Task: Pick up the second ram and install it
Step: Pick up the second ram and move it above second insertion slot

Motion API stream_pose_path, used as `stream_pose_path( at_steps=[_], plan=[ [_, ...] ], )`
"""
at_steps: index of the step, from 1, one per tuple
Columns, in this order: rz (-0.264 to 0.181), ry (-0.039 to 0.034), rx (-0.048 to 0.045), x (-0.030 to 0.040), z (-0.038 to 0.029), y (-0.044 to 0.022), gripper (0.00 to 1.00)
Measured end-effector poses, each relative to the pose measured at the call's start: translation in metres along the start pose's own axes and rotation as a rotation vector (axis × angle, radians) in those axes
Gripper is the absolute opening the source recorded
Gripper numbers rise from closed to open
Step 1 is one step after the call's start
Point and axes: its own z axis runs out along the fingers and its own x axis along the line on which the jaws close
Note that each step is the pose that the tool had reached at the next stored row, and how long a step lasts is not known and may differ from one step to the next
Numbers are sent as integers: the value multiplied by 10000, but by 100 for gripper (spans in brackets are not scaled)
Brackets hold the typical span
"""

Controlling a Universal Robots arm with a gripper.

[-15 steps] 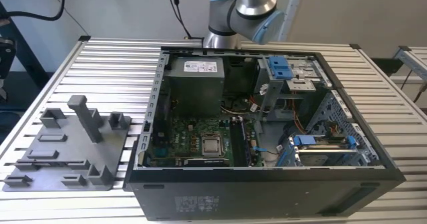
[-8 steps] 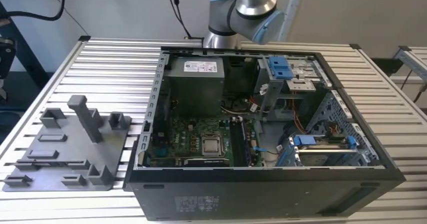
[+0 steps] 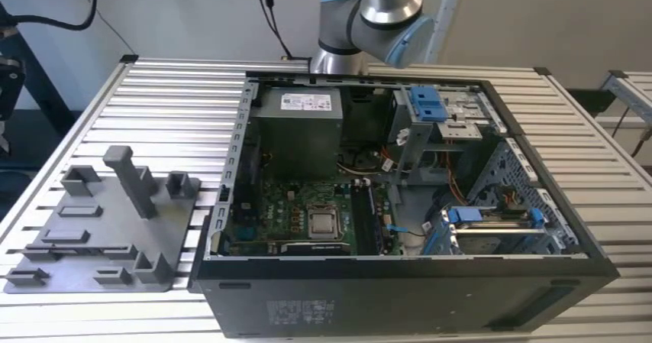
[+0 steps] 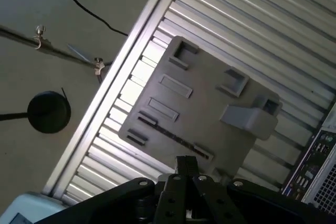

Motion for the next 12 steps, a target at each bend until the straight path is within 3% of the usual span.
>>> stream_pose_path(
  at_steps=[12],
  plan=[
    [-1774, 129, 39, 0, 0, 0, 11]
  ],
)
